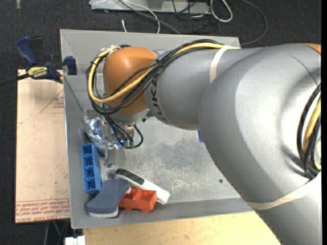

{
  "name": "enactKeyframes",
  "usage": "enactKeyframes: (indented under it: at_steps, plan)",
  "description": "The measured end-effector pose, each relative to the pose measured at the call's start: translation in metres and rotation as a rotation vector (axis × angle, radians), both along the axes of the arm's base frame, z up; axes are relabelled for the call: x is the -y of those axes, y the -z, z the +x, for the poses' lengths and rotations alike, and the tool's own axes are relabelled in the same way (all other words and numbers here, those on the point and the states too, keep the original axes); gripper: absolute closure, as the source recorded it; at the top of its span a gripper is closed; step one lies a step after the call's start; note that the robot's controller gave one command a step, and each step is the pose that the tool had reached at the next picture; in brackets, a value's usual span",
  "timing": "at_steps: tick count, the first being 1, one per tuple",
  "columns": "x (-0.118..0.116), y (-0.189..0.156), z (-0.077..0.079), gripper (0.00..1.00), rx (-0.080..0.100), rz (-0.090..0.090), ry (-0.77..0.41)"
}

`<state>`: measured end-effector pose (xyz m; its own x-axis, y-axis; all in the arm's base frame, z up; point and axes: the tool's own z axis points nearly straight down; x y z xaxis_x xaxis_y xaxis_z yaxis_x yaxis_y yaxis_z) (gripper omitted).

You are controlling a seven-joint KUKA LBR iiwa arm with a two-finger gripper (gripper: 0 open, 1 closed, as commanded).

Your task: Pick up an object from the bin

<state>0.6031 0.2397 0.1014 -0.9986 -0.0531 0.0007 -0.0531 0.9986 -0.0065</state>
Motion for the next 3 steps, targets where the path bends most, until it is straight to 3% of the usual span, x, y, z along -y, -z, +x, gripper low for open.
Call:
enactKeyframes:
  at_steps: [1, 2, 3]
  plan:
    - [0.008, 0.021, 0.034, 0.00, 0.039, 0.001, -0.361]
    - [0.001, 0.026, 0.009, 1.00, 0.018, 0.005, 0.289]
    - [0.001, 0.026, 0.009, 1.00, 0.017, 0.005, 0.289]
